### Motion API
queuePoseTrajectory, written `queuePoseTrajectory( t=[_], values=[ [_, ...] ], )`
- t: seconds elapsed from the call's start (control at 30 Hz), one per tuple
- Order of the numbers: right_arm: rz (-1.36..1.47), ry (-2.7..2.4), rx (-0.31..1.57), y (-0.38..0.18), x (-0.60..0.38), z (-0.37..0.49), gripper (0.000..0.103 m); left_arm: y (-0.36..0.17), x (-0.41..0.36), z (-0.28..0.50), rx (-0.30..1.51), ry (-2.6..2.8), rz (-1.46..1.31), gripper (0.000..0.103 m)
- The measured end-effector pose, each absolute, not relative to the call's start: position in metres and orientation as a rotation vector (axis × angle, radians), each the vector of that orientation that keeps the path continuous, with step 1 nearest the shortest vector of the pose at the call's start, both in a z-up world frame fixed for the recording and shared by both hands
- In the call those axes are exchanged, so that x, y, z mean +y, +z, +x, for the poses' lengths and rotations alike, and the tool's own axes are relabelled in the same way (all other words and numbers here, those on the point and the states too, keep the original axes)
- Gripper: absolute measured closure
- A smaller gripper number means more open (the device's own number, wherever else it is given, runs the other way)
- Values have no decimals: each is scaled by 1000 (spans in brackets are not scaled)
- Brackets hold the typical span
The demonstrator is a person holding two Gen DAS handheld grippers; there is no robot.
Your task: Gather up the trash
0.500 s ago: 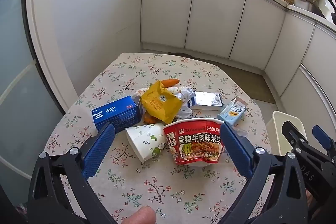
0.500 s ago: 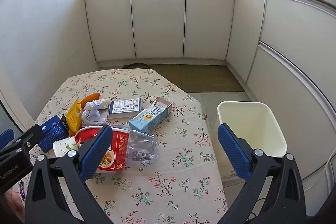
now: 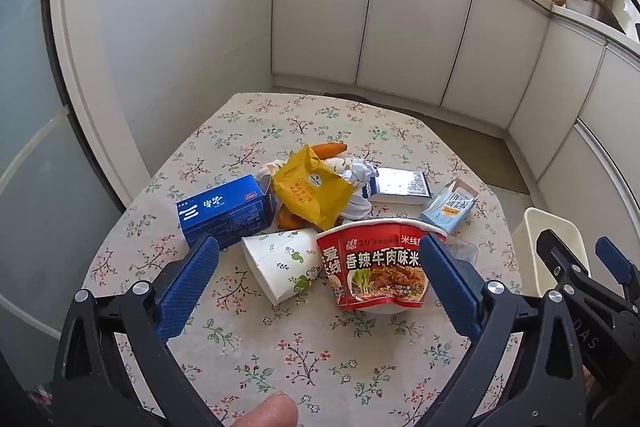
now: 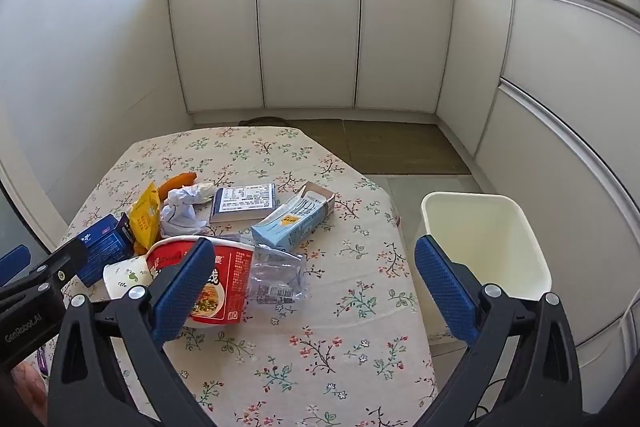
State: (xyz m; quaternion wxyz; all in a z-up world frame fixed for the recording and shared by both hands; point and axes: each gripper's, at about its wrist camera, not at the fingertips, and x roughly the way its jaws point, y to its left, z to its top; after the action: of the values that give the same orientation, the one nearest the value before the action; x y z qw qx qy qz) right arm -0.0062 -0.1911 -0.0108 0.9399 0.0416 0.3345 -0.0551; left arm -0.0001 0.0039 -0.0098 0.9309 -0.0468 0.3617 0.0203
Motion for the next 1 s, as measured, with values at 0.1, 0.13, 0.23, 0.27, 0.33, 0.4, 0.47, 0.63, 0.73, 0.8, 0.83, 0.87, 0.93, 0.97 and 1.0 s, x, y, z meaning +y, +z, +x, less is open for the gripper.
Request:
queuePoseTrajectory(
  t=[0.1,0.13,0.23,0.27,0.33,0.4,0.47,0.63,0.73,0.8,0.83,0.87,0.93,0.97,1.0],
  values=[
    [85,-110,684,-11,-192,-6,6,-11,4,-1,740,42,-93,7],
    [85,-109,685,-11,-192,-6,6,-11,4,0,742,41,-94,7],
    [85,-106,688,-12,-192,-5,6,-11,4,-1,743,41,-91,7],
    [84,-106,687,-12,-191,-5,6,-11,4,-1,744,41,-93,7],
    [84,-106,684,-11,-191,-6,6,-11,4,0,745,41,-93,7],
    [84,-107,685,-12,-191,-6,6,-11,5,-1,747,45,-96,7],
    [84,-108,687,-12,-191,-6,6,-12,5,-2,748,48,-94,7],
    [81,-109,687,-13,-190,-6,6,-12,5,-2,750,47,-96,7],
    [81,-108,690,-14,-190,-5,6,-12,6,-2,751,45,-95,7],
    [82,-109,692,-14,-190,-5,6,-12,5,-3,752,46,-95,7],
    [83,-109,691,-14,-190,-5,6,-12,5,-3,752,46,-94,7],
    [83,-109,691,-14,-190,-5,6,-12,5,-3,752,47,-95,7],
    [83,-109,692,-14,-190,-5,6,-12,6,-3,754,48,-97,7],
    [82,-109,694,-14,-190,-5,6,-12,6,-4,755,48,-98,7],
    [82,-109,695,-14,-191,-5,6,-12,6,-3,757,49,-98,7]
  ],
)
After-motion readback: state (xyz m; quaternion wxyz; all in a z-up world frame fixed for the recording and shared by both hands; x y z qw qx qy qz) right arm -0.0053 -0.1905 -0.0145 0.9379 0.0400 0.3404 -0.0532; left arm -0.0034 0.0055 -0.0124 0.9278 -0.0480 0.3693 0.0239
